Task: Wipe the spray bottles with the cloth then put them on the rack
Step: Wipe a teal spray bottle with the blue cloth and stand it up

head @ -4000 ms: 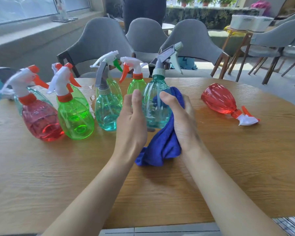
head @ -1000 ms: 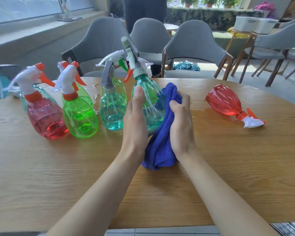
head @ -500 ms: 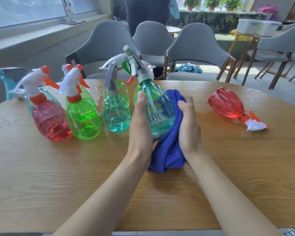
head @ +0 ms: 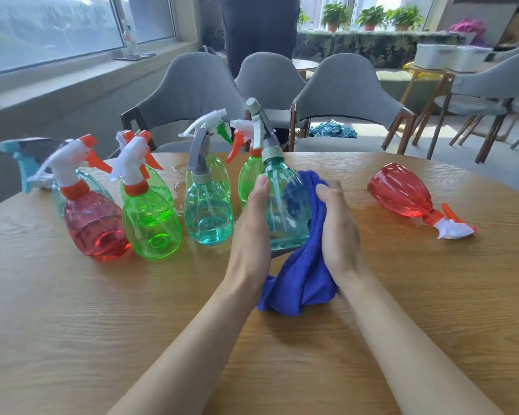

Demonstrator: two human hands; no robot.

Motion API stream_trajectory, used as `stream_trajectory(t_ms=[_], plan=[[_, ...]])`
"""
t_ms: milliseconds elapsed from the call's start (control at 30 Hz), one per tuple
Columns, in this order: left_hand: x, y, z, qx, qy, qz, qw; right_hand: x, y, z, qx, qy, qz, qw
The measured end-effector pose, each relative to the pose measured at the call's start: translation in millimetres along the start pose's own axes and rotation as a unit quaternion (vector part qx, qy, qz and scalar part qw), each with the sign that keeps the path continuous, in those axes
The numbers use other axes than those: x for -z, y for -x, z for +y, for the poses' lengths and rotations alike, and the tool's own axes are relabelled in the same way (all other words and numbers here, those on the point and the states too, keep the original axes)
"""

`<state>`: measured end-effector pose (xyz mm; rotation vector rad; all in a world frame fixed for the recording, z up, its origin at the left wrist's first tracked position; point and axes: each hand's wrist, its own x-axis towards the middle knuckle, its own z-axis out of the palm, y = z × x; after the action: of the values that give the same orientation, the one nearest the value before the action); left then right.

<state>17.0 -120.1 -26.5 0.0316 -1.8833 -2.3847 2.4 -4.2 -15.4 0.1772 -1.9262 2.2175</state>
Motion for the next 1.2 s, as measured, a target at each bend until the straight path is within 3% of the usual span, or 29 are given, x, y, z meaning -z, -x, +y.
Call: stream_trajectory(t_ms=[167,333,467,600,767,967,1033,1200], plan=[[-3,4,10,0.0,-0.057,0.004,0.998,2,1,3,-0.013,-0.007,0.023,1.0],[0,3,10,-0.044,-0.102,0.082,0.99,0,6,2,0.108,0.13,0.0,0.986],[-3,7,11,-0.048,-0.134,0.044,0.989,2,1,-1,0.18,0.194,-0.011,0.964],[-9,11,11,-0.031,-0.159,0.038,0.986,7,-8,-1,0.096,0.154,-0.021,0.983],[-9,8,6,-0.054,-0.186,0.027,0.981,12,-17,-6,0.023,0.138,0.022,0.99],[-4,2,17,-0.068,-0.147,0.094,0.982,0,0,4,0.133,0.21,0.002,0.969],[-1,2,18,-0.067,-0.132,0.074,0.986,1,-1,1,0.141,0.211,0.002,0.967],[2,3,11,-0.076,-0.148,-0.017,0.986,12,-11,-19,0.022,0.058,0.021,0.998]])
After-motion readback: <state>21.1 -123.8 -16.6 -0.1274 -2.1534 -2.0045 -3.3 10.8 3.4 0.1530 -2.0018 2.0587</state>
